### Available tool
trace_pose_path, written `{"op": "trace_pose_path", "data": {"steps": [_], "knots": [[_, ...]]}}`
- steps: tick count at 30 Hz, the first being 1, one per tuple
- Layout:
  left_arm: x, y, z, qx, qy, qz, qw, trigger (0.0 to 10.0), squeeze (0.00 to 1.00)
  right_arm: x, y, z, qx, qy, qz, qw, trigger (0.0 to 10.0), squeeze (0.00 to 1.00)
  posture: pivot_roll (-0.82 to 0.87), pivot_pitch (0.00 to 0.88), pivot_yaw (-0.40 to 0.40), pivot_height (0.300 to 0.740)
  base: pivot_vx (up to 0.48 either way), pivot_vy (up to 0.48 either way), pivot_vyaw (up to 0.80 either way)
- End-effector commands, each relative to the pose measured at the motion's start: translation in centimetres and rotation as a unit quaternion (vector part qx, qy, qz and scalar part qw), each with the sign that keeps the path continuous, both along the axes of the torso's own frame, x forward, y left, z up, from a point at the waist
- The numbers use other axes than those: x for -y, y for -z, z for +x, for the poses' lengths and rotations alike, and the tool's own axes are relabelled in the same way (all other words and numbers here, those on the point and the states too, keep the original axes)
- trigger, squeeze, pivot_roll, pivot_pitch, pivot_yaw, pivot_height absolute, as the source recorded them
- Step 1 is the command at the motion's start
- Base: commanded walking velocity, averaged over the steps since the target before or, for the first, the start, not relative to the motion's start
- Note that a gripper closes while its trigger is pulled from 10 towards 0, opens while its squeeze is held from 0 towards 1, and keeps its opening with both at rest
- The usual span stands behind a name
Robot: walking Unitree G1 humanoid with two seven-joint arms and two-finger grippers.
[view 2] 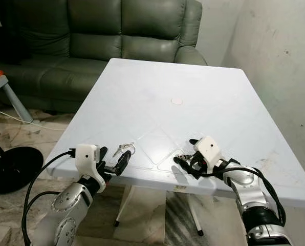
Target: Hang keys on a hook
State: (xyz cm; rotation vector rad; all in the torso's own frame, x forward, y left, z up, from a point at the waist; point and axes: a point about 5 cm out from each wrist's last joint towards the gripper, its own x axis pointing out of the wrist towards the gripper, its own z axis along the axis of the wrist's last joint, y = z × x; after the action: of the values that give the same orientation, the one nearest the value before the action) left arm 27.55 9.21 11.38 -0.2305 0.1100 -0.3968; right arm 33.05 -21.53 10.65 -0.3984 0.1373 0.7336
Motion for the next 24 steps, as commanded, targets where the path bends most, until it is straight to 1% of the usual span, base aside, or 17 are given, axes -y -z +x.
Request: {"op": "trace_pose_path", "data": {"steps": [1,8,12,15,16,18,19,20,21,23,24], "knots": [[0.0,-0.5,0.0,0.005,-0.004,-0.003,1.000,10.0,0.00,-0.2,0.1,-0.1,0.004,-0.012,-0.010,1.000,10.0,0.00,0.03,0.069,-0.044,0.740,0.000,0.000,0.00],[0.0,-0.6,0.2,0.006,-0.007,-0.004,1.000,10.0,0.00,-0.7,0.4,-0.2,0.002,-0.018,-0.010,1.000,10.0,0.00,0.04,0.069,-0.047,0.740,0.000,0.000,0.00],[0.0,-0.6,0.3,0.007,-0.007,-0.005,1.000,10.0,0.00,-1.3,0.5,-0.1,0.007,-0.022,-0.007,1.000,10.0,0.00,0.03,0.068,-0.046,0.740,0.000,0.000,0.00],[0.1,-0.6,0.4,0.008,-0.006,-0.005,1.000,10.0,0.00,-2.0,0.8,-0.1,0.007,-0.020,0.007,1.000,10.0,0.00,0.03,0.067,-0.046,0.740,0.000,0.000,0.00],[0.1,-0.7,0.4,0.008,-0.006,-0.005,1.000,10.0,0.00,-2.1,0.8,-0.1,0.008,-0.017,0.010,1.000,7.1,0.00,0.03,0.068,-0.045,0.740,0.000,0.000,0.00],[0.1,-0.7,0.4,0.008,-0.007,-0.006,1.000,10.0,0.00,-2.1,0.8,-0.1,0.009,-0.014,0.013,1.000,7.1,0.00,0.03,0.067,-0.045,0.740,0.000,0.000,0.00],[0.2,-0.7,0.4,0.008,-0.007,-0.006,1.000,10.0,0.00,-2.1,0.9,-0.1,0.012,-0.009,0.010,1.000,3.0,0.00,0.03,0.067,-0.044,0.740,0.000,0.000,0.00],[0.2,-0.7,0.4,0.009,-0.006,-0.006,1.000,10.0,0.00,-2.1,0.9,-0.1,0.014,-0.008,0.008,1.000,3.0,0.00,0.03,0.067,-0.044,0.740,0.000,0.000,0.00],[0.2,-0.7,0.5,0.009,-0.006,-0.006,1.000,10.0,0.00,-2.0,0.9,-0.1,0.016,-0.005,0.005,1.000,3.3,0.00,0.03,0.066,-0.043,0.740,0.000,0.000,0.00],[0.2,-0.7,0.5,0.009,-0.005,-0.006,1.000,10.0,0.00,-1.9,0.9,-0.1,0.021,0.002,-0.001,1.000,3.3,0.00,0.03,0.066,-0.042,0.740,0.000,0.000,0.00],[0.2,-0.7,0.5,0.009,-0.005,-0.006,1.000,10.0,0.00,-1.8,0.9,-0.1,0.023,0.006,-0.006,1.000,2.3,0.00,0.03,0.066,-0.042,0.740,0.000,0.000,0.00]]}}
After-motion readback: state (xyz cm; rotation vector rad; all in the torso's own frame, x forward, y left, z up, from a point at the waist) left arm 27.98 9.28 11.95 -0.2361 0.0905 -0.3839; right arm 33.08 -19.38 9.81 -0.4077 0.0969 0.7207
